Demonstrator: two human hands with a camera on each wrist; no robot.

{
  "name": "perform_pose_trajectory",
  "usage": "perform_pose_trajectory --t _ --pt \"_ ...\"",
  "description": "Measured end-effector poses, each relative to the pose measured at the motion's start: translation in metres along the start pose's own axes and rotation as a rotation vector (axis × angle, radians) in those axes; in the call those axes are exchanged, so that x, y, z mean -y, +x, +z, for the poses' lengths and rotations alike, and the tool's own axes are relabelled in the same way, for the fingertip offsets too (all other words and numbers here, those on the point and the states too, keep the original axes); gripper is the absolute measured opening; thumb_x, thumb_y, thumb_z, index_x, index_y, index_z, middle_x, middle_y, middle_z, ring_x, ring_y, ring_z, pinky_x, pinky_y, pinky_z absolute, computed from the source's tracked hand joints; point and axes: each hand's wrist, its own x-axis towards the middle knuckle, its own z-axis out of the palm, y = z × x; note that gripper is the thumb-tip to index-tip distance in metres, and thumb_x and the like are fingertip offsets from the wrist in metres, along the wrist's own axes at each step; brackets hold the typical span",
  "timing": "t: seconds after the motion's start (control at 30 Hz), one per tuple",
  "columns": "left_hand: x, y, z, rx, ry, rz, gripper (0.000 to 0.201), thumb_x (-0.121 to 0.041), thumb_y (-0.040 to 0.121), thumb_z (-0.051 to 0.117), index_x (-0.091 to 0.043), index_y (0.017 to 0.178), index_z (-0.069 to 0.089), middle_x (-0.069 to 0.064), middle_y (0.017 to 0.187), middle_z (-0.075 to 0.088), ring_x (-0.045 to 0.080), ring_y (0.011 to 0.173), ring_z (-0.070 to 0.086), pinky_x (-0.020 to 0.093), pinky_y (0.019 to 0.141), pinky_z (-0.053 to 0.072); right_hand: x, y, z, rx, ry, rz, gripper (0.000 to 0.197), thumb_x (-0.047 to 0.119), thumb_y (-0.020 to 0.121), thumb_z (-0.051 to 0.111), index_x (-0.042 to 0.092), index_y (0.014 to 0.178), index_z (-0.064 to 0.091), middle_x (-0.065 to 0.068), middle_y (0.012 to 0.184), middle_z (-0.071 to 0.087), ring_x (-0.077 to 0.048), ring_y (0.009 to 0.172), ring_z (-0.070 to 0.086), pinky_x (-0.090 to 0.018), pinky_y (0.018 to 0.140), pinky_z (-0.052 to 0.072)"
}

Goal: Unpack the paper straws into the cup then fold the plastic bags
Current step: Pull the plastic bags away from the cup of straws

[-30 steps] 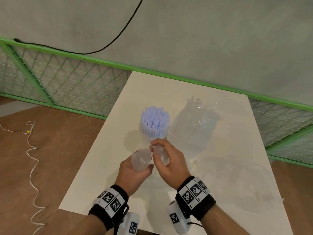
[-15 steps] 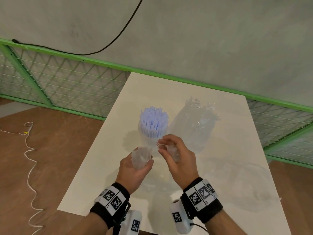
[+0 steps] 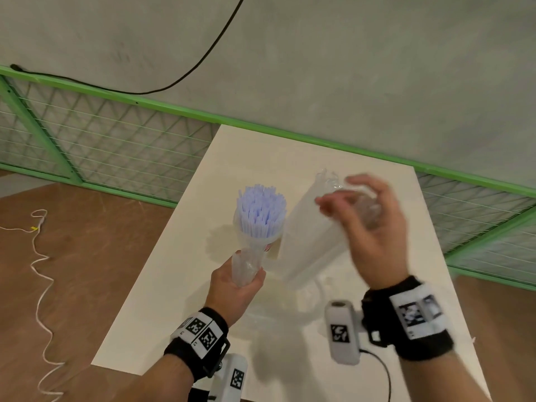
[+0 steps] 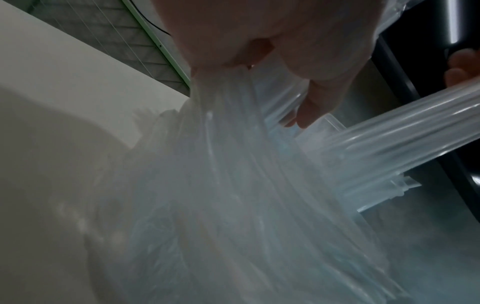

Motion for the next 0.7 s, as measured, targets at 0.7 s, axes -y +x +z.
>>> perform_pose_trajectory --t 0.7 --pt "-0.001 0.003 -0.003 0.045 0.065 0.021 0.015 -0.016 0.077 0.077 -0.023 0.079 0.065 0.005 0.067 0.063 0.014 0.058 0.056 0.019 0.054 0.048 -0.019 0.062 -0.042 0.133 -0.388 -0.064 0.008 0.014 0.094 0.064 0.019 0.099 0.06 -0.006 0.11 0.069 -0.025 0.101 0.067 -0.049 0.092 0.051"
